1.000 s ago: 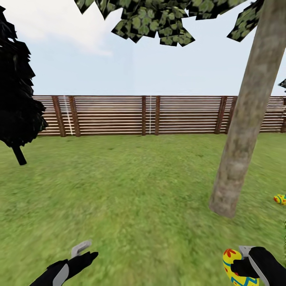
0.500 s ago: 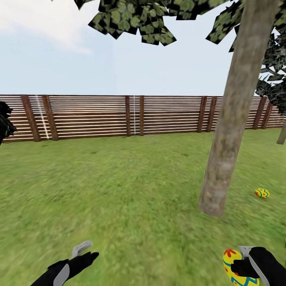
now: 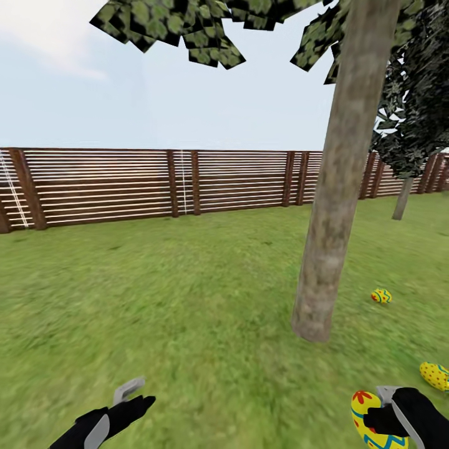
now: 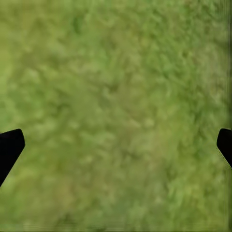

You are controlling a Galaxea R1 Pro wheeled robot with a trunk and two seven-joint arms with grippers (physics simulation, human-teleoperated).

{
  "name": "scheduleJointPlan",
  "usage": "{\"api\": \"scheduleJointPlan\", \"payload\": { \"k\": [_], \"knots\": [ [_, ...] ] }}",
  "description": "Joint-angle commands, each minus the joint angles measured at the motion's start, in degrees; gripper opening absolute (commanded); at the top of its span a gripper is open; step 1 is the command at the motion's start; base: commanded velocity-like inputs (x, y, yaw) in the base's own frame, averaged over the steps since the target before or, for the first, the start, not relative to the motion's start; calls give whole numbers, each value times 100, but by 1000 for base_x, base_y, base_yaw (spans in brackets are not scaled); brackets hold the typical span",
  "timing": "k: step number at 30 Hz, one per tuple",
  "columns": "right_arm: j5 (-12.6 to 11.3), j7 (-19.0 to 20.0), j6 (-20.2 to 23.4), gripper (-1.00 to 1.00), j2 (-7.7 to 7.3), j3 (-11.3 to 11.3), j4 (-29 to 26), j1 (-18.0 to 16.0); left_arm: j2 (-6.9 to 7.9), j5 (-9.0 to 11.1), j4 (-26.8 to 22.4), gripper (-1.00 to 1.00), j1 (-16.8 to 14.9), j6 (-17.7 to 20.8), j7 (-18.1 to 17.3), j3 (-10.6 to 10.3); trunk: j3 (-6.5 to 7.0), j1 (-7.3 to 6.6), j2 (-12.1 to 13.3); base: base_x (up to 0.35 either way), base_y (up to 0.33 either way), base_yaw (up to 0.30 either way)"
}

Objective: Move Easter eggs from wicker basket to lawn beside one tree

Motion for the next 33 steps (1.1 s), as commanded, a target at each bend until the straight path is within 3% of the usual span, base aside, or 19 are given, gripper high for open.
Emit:
{"api": "scheduleJointPlan", "payload": {
  "k": [1, 11, 33],
  "knots": [
    [-21, 4, 26, -100, -1, 3, -5, -4, -1, 40, -10, 100, -2, 56, -19, 33, -7, 3, -3, 336, 0, -268],
    [-16, -2, 18, -100, 25, 7, -5, -4, -53, 40, -7, 100, -1, 56, -11, 29, -25, 3, -3, 329, 51, -241],
    [-5, 1, 10, -100, 26, 4, -5, -4, -53, 40, -2, 100, 0, -93, -11, 37, -36, 3, -3, 334, 39, -4]
  ]
}}
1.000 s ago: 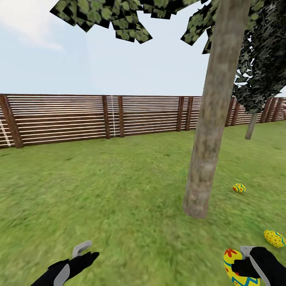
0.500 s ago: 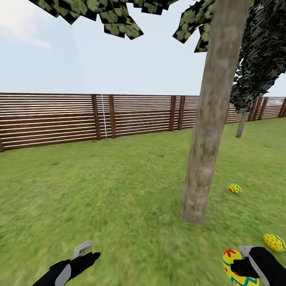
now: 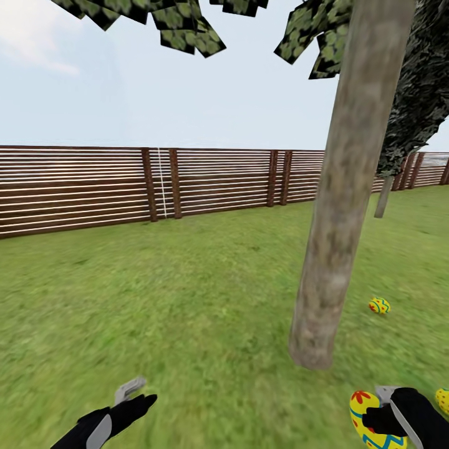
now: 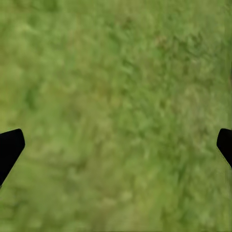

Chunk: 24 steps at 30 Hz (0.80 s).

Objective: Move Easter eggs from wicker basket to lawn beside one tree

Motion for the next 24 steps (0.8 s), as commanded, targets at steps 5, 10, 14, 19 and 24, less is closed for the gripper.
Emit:
{"api": "scheduleJointPlan", "payload": {
  "k": [5, 10, 14, 19, 24],
  "knots": [
    [-19, 3, 26, -100, -3, 7, -7, -2, 4, 41, -8, 100, -2, 45, -21, 38, -7, 3, -3, 336, 0, 0],
    [-19, 6, 26, -100, -3, 3, -7, -2, 6, 42, -15, 100, -2, 37, -21, 48, -7, 3, -3, 336, 0, 0],
    [-18, 2, 22, -100, -3, 3, -7, -2, 6, 58, -66, 100, -1, 28, -33, 57, -7, 3, -3, 189, 0, 0],
    [-19, 7, 26, -100, -3, 1, -7, -2, 1, 101, -71, 100, -1, 39, -32, 106, -78, 91, -163, 7, 0, 0],
    [-19, -2, 11, -100, -3, 1, -7, -2, 5, 103, -70, 100, -1, 50, -13, 112, -168, 201, -364, 0, 0, 0]
  ]
}}
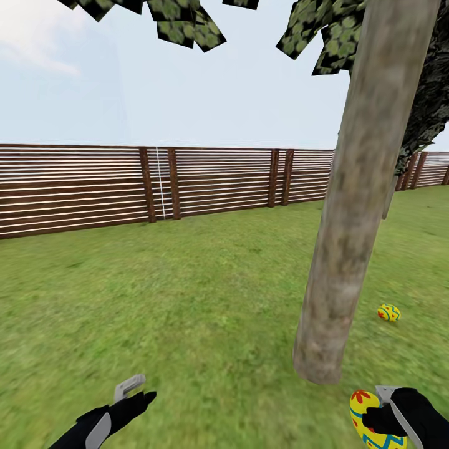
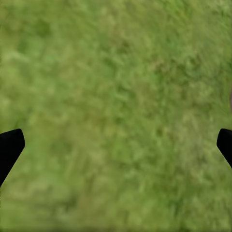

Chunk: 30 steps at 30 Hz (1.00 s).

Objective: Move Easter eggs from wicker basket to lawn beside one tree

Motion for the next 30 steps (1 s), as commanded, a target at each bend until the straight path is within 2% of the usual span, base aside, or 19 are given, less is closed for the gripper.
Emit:
{"api": "scheduleJointPlan", "payload": {
  "k": [1, 30],
  "knots": [
    [-22, 5, 26, -100, -3, 3, -7, -2, -2, 42, -7, 100, -2, 53, -21, 34, -25, 22, -45, 0, 0, 0],
    [-25, 5, -6, -100, 19, 29, -7, -2, -10, 42, -6, 100, -2, 50, -20, 34, -545, 659, -1208, 0, 0, 0]
  ]
}}
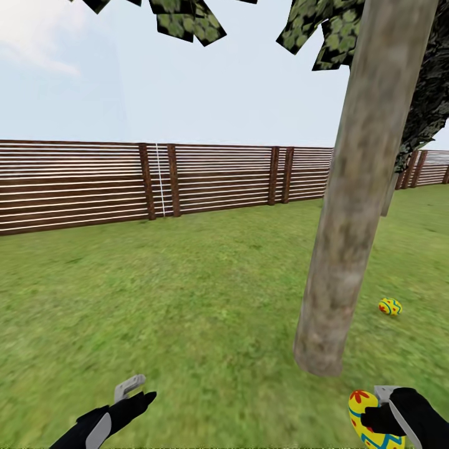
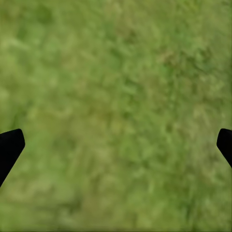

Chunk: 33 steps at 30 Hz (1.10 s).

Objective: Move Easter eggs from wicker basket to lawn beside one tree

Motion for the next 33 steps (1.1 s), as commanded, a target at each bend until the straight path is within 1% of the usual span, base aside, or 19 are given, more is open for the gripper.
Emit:
{"api": "scheduleJointPlan", "payload": {
  "k": [1, 4, 5, 6, 7, 8, 16, 33],
  "knots": [
    [-30, 17, 43, -100, 0, 10, -7, -2, -1, 42, -7, 100, -2, 55, -22, 34, -25, 22, -44, 0, 0, 0],
    [-17, 35, 76, -100, -3, 16, -4, -2, -1, 42, -2, 100, -2, 55, -21, 34, -79, 88, -165, 0, 0, 0],
    [-3, 44, 77, -100, 42, 37, 16, -2, -2, 42, -1, 100, -2, 55, -22, 34, -97, 110, -205, 0, 0, 0],
    [20, 42, 80, -100, 204, 83, 41, -2, -2, 42, -1, 100, -2, 55, -22, 34, -114, 132, -245, 0, 0, 0],
    [33, 35, 86, -100, 330, 129, 94, -2, -2, 42, -2, 100, -3, 55, -22, 34, -132, 154, -285, 0, 0, 0],
    [39, 36, 90, -100, 377, 159, 168, -2, -2, 41, -1, 100, -3, 55, -22, 34, -150, 176, -325, 0, 0, 0],
    [47, 62, 92, -100, 339, 181, 221, -2, -28, 42, 8, 100, -2, 55, -22, 34, -294, 351, -646, 0, 0, 0],
    [38, 66, 83, -100, 327, 146, 186, -2, -46, 42, 8, 100, -2, 55, -20, 25, -599, 725, -1328, 0, 0, 0]
  ]
}}
